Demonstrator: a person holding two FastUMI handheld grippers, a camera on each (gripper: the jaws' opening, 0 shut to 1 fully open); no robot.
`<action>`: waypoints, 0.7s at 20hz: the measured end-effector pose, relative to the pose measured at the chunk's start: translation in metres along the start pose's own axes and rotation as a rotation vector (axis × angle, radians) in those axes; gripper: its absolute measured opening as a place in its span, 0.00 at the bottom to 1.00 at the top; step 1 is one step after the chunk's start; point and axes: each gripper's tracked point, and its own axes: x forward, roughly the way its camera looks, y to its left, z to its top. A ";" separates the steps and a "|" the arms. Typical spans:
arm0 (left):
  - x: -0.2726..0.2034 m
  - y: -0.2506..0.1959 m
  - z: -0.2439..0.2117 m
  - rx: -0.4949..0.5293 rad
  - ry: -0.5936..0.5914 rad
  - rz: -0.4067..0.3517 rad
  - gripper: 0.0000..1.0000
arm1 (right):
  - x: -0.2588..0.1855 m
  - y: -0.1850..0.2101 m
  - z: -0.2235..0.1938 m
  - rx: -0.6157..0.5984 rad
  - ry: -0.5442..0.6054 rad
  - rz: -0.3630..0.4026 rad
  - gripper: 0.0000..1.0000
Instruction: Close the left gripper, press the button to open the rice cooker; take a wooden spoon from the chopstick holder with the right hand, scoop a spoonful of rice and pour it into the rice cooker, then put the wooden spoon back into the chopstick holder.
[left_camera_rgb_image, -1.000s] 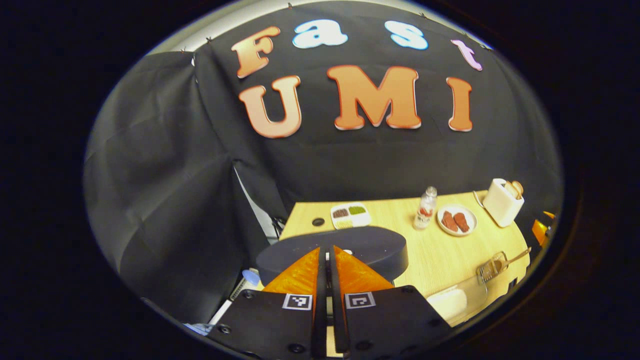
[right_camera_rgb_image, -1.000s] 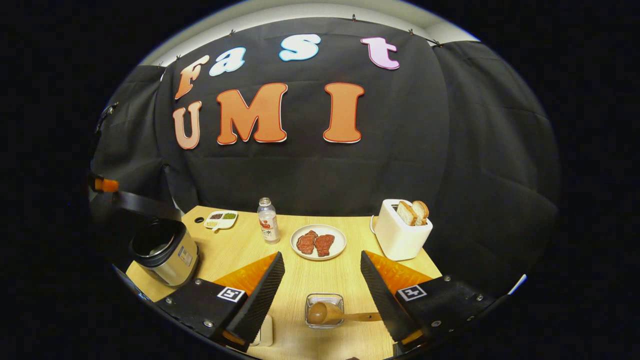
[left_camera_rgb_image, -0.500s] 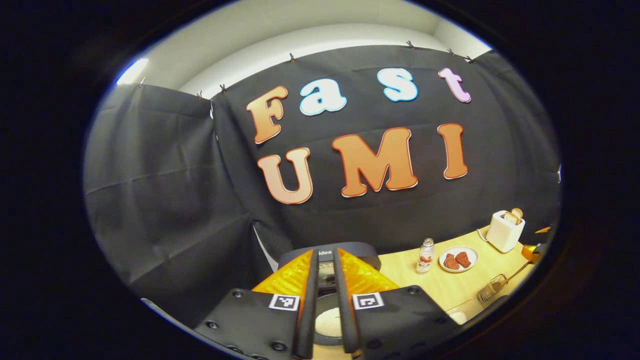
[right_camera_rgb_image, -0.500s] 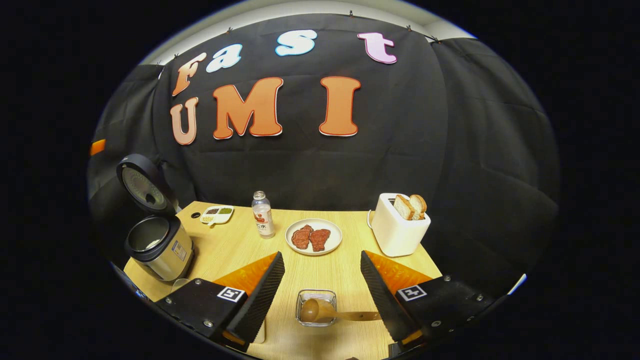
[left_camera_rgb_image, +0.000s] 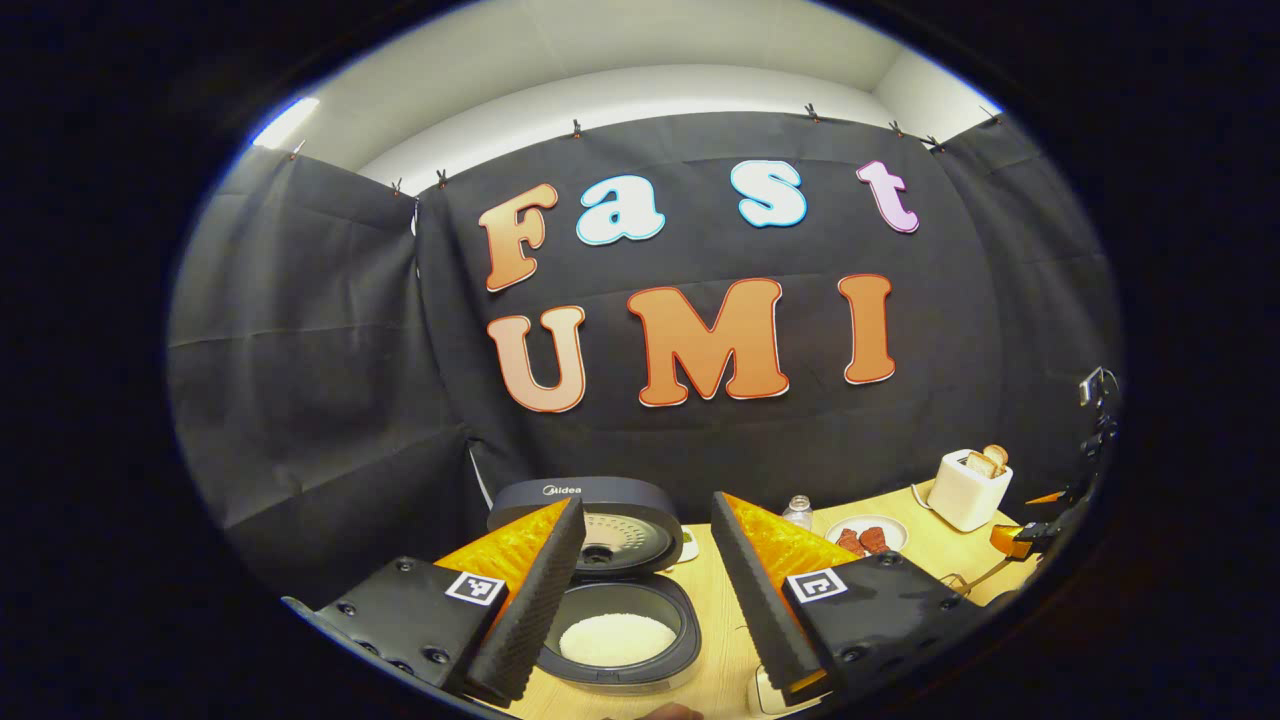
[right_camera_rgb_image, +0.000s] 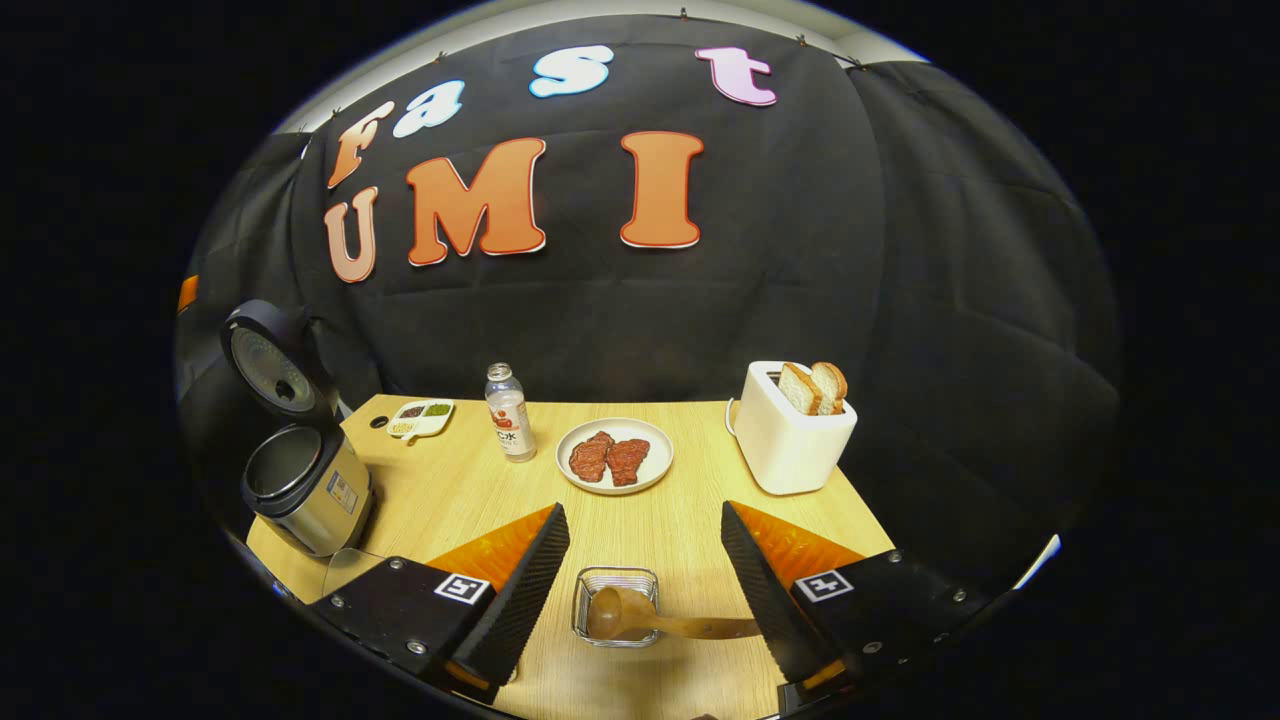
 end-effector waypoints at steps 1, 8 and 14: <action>0.001 -0.006 -0.002 -0.007 0.000 -0.006 0.89 | 0.001 -0.004 -0.005 0.002 0.006 -0.006 0.95; 0.006 -0.022 -0.002 0.022 -0.029 -0.002 1.00 | 0.010 -0.037 -0.040 0.028 0.051 -0.066 0.95; 0.013 -0.046 0.005 0.080 -0.027 -0.027 1.00 | 0.015 -0.054 -0.070 0.129 0.106 -0.109 0.95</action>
